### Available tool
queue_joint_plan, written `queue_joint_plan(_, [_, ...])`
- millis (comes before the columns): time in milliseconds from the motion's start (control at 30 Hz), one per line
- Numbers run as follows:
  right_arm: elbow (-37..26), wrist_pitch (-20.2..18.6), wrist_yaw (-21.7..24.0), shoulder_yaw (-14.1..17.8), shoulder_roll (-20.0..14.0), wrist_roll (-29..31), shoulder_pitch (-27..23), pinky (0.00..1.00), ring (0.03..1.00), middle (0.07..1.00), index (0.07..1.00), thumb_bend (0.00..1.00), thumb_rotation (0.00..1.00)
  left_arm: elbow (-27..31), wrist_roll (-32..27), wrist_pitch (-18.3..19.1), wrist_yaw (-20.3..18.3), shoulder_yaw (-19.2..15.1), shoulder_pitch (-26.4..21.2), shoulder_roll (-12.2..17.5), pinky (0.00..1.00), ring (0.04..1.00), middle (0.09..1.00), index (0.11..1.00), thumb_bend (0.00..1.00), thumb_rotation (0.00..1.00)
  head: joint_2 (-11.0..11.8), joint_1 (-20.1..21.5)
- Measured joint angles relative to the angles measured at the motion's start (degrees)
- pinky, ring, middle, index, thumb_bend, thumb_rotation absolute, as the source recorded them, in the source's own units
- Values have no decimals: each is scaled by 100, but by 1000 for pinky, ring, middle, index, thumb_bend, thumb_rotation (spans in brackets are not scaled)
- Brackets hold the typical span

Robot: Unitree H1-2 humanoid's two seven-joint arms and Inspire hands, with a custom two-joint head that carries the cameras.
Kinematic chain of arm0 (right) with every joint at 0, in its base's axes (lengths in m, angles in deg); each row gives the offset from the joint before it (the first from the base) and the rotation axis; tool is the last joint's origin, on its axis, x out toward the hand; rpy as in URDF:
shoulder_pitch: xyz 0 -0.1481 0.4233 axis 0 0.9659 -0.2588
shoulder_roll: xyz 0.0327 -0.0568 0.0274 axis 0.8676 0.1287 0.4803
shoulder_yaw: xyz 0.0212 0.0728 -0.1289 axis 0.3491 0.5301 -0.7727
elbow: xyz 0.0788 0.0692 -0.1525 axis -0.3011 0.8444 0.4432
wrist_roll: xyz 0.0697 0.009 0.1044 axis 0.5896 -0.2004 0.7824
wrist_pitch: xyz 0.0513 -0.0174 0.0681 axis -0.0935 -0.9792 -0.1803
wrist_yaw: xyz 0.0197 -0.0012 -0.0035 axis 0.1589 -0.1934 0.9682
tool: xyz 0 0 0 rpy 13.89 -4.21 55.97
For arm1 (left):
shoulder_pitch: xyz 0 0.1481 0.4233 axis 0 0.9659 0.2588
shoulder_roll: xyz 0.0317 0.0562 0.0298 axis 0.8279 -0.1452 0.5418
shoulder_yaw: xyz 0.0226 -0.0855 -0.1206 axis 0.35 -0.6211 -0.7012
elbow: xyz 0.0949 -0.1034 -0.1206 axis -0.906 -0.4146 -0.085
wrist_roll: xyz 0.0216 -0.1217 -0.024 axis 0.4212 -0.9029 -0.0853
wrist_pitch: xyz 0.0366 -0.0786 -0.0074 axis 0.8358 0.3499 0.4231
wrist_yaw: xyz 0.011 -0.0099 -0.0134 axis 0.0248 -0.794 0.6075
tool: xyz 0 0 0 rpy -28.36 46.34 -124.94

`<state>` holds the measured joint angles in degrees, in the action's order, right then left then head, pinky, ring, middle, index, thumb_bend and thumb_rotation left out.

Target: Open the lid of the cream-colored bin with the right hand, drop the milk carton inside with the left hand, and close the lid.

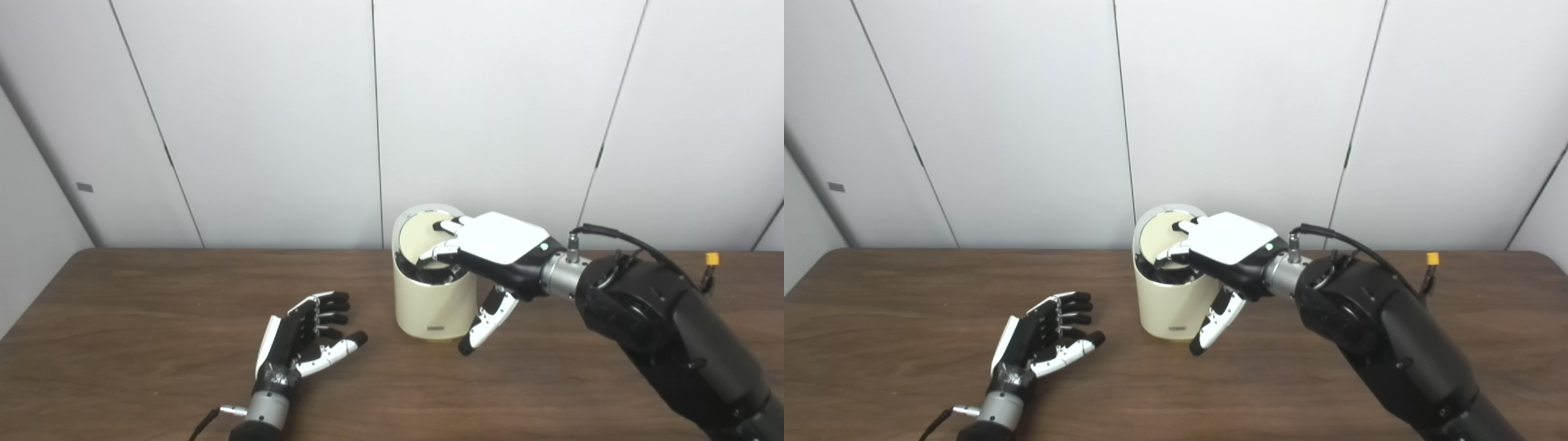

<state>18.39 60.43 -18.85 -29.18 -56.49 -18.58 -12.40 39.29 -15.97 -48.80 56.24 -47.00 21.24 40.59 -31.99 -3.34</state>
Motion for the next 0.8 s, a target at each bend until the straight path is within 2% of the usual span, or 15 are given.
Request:
queue_joint_plan(133, [6,303,-264,-207,-91,-575,1,1000,1000,836,849,833,586,26,-1,29,0,0,23,0,568,662,709,734,744,160,-9,9])
queue_joint_plan(300, [22,551,-546,-308,-132,-1012,57,1000,1000,829,854,814,585,34,-50,37,-31,-4,33,0,581,671,713,738,750,161,-26,9])
queue_joint_plan(533, [12,553,-567,-261,-123,-1047,112,1000,1000,842,861,803,577,33,-42,36,-39,-1,34,2,568,665,710,734,736,152,-18,18])
queue_joint_plan(800, [15,554,-524,-103,-115,-815,166,1000,1000,838,850,811,561,33,-43,34,-36,-2,33,0,580,668,711,731,753,162,9,0])
